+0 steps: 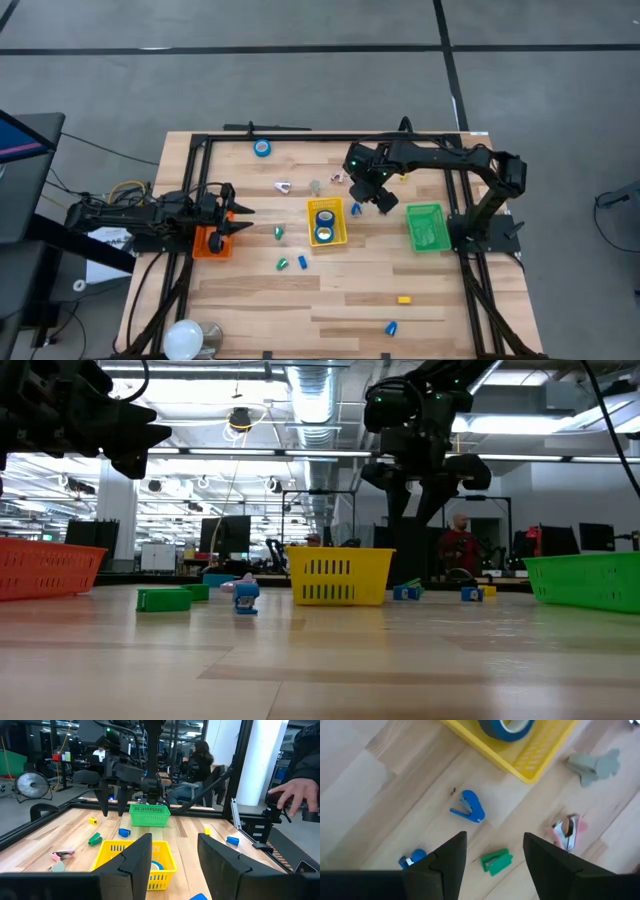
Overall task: Pick and place Stapler, Stapler remover, tape
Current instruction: Put the blue stapler into the green basket
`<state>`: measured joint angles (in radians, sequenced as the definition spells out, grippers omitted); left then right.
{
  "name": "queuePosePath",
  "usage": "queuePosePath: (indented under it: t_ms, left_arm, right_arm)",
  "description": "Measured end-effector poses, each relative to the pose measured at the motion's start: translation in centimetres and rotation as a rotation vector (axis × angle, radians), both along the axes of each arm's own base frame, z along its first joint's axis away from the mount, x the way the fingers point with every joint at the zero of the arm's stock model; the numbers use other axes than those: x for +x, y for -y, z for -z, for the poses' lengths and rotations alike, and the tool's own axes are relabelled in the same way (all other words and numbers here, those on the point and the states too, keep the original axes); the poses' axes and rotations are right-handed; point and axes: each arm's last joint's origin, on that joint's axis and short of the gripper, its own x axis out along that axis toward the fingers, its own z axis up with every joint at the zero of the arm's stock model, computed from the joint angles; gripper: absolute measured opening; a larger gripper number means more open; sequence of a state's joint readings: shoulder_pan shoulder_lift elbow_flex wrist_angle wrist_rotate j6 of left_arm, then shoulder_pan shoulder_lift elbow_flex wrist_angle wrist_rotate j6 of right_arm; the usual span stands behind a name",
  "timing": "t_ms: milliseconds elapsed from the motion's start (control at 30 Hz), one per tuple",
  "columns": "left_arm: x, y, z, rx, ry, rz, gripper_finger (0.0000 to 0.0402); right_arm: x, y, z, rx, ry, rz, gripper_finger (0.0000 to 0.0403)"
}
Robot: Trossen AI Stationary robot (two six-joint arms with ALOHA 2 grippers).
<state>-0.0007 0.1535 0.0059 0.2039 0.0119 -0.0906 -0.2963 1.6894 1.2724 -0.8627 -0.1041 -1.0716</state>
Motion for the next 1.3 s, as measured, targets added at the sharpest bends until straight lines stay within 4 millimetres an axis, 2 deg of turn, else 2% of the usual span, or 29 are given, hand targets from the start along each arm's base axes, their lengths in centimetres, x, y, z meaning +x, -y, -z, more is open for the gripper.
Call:
queuePosePath:
  t_ms: [133,433,600,700,867,1133,1300]
  left_arm:
    - [0.0,0.0,0.0,0.0,0.0,0.0,0.015]
    - [0.0,0.0,0.0,0.0,-0.001,0.0,0.015]
    - [0.1,0.0,0.0,0.0,-0.006,0.0,0.015]
    - [0.1,0.0,0.0,0.0,-0.005,0.0,0.015]
    - [0.0,0.0,0.0,0.0,-0.002,0.0,0.015]
    - [0.0,0.0,0.0,0.0,0.0,0.0,0.015]
    - [0.0,0.0,0.0,0.0,0.0,0.0,0.015]
  right_arm:
    - [0.2,-0.3,0.1,-0.021,0.0,-0.079,0.0189]
    - [1.3,-0.4,3.4,-0.01,-0.096,-0.181,0.0181]
    - [1.5,0.0,4.3,-0.004,-0.116,-0.181,0.0178]
    - [1.7,0.1,4.1,-0.008,-0.095,-0.164,0.0178]
    - [1.8,0.3,4.0,0.017,-0.075,-0.035,0.018]
    - [1.8,0.3,4.0,0.111,-0.085,0.311,0.0176]
    - [1.8,0.3,4.0,0.141,-0.086,0.41,0.0198]
